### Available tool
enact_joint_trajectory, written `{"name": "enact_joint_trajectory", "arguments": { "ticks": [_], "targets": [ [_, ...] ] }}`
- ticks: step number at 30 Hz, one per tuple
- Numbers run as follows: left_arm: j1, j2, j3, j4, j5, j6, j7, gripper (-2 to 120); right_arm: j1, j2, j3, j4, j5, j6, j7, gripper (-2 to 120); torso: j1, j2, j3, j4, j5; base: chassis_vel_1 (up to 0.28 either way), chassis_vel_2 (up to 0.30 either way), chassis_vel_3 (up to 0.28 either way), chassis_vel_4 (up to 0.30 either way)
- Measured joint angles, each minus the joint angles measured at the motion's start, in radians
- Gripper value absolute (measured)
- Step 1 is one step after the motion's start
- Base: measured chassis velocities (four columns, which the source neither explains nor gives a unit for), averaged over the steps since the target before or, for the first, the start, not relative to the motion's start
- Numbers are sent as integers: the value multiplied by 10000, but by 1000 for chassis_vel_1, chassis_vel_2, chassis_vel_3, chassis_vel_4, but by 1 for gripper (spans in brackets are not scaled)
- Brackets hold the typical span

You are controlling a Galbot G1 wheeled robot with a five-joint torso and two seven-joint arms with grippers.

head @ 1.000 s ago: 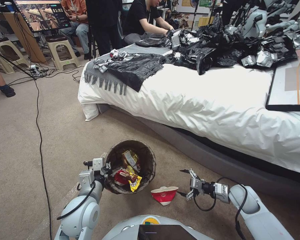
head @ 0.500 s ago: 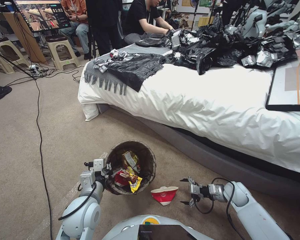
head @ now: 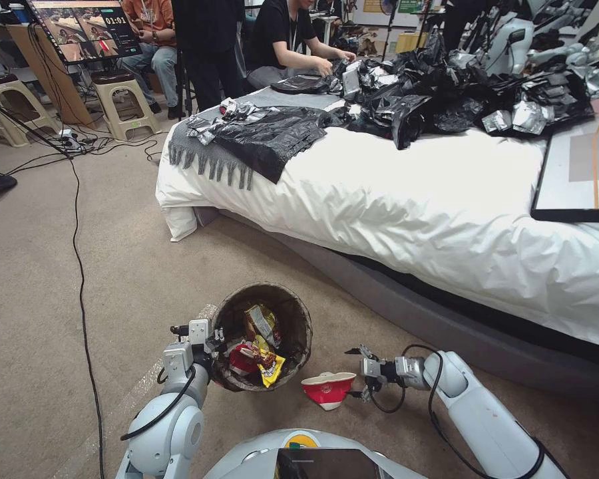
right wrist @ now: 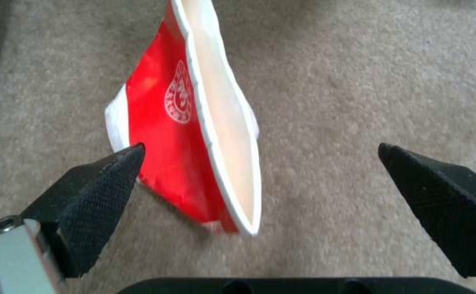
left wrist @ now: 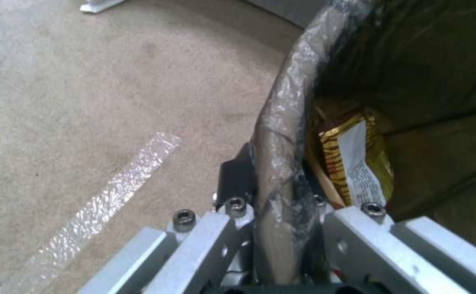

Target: Pick up the trash bin, then pick up the garbage from the floor and place it into the trash bin.

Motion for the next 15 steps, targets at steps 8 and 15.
{"name": "enact_joint_trajectory", "arguments": {
  "ticks": [8,15],
  "targets": [
    [-26,-12,15,72,23,-13,20,3,316,131,-401,-324,-52,-2,183,100,0,0,0,0,0,0,0,0,0],
    [-45,-79,83,163,101,-31,43,3,451,318,-715,-623,-116,1,379,100,0,0,0,0,0,0,0,0,0]
  ]
}}
